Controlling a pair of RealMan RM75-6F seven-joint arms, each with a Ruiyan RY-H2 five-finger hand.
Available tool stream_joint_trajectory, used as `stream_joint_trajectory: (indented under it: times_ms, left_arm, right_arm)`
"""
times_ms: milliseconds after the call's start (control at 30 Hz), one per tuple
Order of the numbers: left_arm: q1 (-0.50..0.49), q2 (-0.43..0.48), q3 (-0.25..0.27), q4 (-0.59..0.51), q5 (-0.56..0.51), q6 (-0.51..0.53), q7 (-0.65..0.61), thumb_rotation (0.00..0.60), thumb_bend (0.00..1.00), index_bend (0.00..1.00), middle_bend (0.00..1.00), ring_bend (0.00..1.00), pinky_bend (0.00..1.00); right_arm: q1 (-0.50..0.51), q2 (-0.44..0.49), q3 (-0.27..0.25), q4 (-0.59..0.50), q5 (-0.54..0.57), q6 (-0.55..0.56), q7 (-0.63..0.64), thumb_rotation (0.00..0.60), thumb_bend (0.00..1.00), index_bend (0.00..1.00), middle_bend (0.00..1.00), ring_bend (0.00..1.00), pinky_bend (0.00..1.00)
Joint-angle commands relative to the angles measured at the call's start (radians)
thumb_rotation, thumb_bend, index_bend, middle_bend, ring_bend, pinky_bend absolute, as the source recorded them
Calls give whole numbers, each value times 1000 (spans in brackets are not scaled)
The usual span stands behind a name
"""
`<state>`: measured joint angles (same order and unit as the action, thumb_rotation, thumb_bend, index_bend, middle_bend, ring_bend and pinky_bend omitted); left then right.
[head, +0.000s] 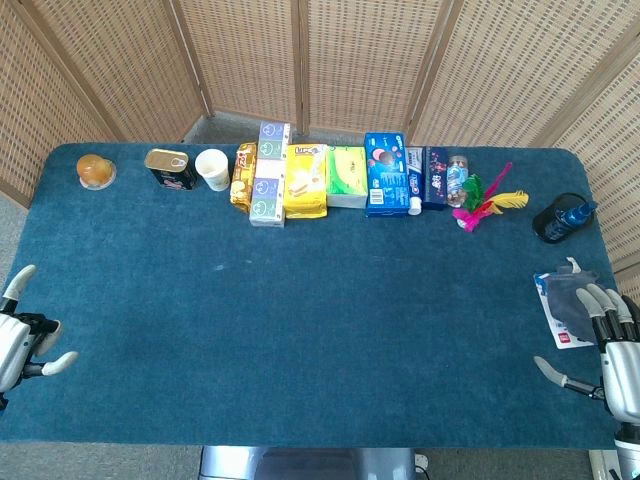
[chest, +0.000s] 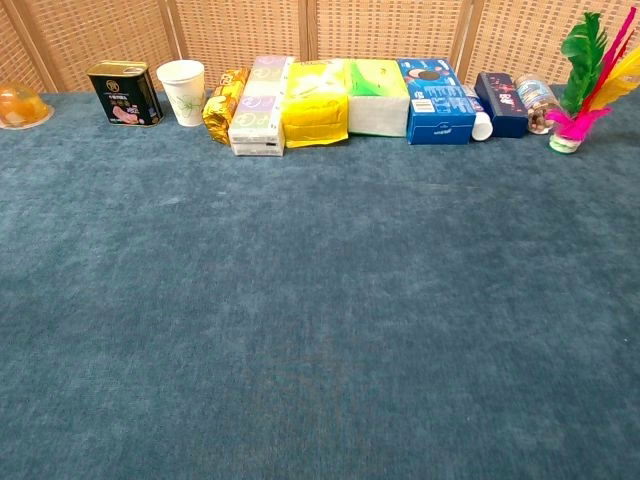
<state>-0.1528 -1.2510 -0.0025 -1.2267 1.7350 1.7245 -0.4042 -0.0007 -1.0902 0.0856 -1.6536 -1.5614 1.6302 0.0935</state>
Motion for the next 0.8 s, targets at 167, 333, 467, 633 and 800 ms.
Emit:
stream_joint_trajectory:
  times_ms: [167, 333, 467, 633, 800]
  left_arm:
    - [-103, -48, 13, 35, 164, 7, 26, 0, 0, 1000, 1000, 946, 0]
    - [-262, -68, 52, 25, 365, -74, 78, 0, 0, 1000, 1000, 946, 0]
    - [-368, -71, 52, -52, 434, -161, 113, 0, 0, 1000, 1000, 946, 0]
    - [-511, -91, 26, -179, 510, -325, 228, 0, 0, 1000, 1000, 946, 0]
    - [-620, -118, 2, -283, 516, -483, 296, 0, 0, 1000, 1000, 946, 0]
  right_arm:
    - [-1, 1, 1, -1, 6, -3, 3, 248, 0, 27, 0, 0, 0]
    - [-2, 2, 5, -3, 13, -1, 5, 245, 0, 27, 0, 0, 0]
    - [0, 3, 8, -4, 18, -5, 4, 248, 0, 27, 0, 0, 0]
    - [5, 4, 8, -5, 19, -15, 4, 248, 0, 27, 0, 0, 0]
    - [4, 7, 9, -2, 21, -14, 14, 250, 0, 27, 0, 0, 0]
